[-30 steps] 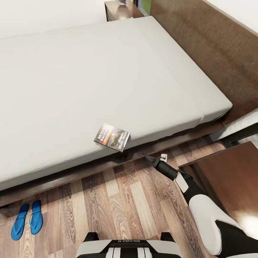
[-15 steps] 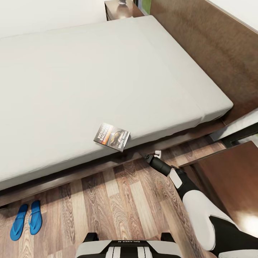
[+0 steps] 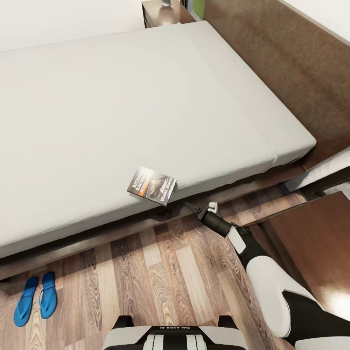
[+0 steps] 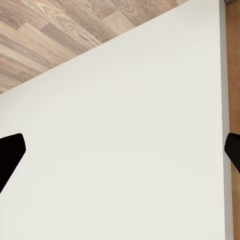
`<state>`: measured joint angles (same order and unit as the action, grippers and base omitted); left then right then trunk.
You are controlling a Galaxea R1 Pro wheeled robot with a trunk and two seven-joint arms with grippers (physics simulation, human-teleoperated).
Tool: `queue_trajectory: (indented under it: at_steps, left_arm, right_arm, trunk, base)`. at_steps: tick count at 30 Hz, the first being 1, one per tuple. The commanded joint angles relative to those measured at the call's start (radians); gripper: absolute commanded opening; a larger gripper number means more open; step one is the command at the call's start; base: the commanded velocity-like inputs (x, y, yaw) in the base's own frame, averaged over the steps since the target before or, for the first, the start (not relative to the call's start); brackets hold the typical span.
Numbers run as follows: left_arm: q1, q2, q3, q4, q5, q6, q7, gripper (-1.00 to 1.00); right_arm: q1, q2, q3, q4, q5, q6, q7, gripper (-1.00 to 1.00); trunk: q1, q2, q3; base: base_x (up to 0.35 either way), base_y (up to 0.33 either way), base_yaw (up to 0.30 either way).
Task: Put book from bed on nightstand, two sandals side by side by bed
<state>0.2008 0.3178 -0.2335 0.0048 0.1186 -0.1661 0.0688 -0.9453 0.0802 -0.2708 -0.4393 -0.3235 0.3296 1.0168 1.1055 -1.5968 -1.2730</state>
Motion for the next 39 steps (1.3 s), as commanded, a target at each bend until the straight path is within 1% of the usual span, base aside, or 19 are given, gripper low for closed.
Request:
queue_trajectory:
  at_steps: [1, 7, 11, 20, 28, 34, 39]
  left_arm:
    - [0.0, 0.0, -0.009, 0.0, 0.01, -0.004, 0.002, 1.0]
    - [0.0, 0.0, -0.009, 0.0, 0.01, -0.004, 0.002, 1.0]
    - [0.0, 0.0, -0.009, 0.0, 0.01, -0.004, 0.002, 1.0]
    - [0.0, -0.002, -0.009, 0.0, 0.01, -0.004, 0.004, 1.0]
    - [0.0, -0.009, -0.009, 0.0, 0.01, -0.004, 0.007, 1.0]
    - [0.0, -0.01, -0.009, 0.0, 0.01, -0.004, 0.008, 1.0]
    - [0.0, -0.012, -0.009, 0.0, 0.01, -0.004, 0.008, 1.0]
  right_arm:
    - [-0.001, 0.001, -0.005, 0.0, -0.002, 0.009, -0.001, 1.0]
    - [-0.003, 0.01, -0.003, 0.0, -0.003, 0.009, -0.023, 1.0]
    - [-0.005, 0.018, -0.003, 0.0, -0.003, 0.009, -0.031, 1.0]
    - [-0.012, 0.024, -0.002, 0.0, -0.003, 0.009, -0.036, 1.0]
    - [-0.013, 0.03, -0.002, 0.001, -0.002, 0.009, -0.037, 1.0]
    - [-0.017, 0.037, 0.017, 0.0, -0.002, 0.01, -0.04, 1.0]
    - [-0.023, 0.046, 0.042, 0.0, -0.003, 0.011, -0.066, 1.0]
  trunk:
    - [0.0, 0.0, 0.0]
    - [0.0, 0.0, 0.0]
    - [0.015, -0.028, -0.013]
    - [0.015, -0.028, -0.013]
    - [0.015, -0.028, -0.013]
    - [0.015, -0.028, -0.013]
    - [0.015, -0.028, -0.013]
  base:
    - [0.0, 0.0, 0.0]
    - [0.0, 0.0, 0.0]
    - [0.0, 0.0, 0.0]
    - [0.0, 0.0, 0.0]
    - [0.0, 0.0, 0.0]
    - [0.0, 0.0, 0.0]
    - [0.0, 0.0, 0.0]
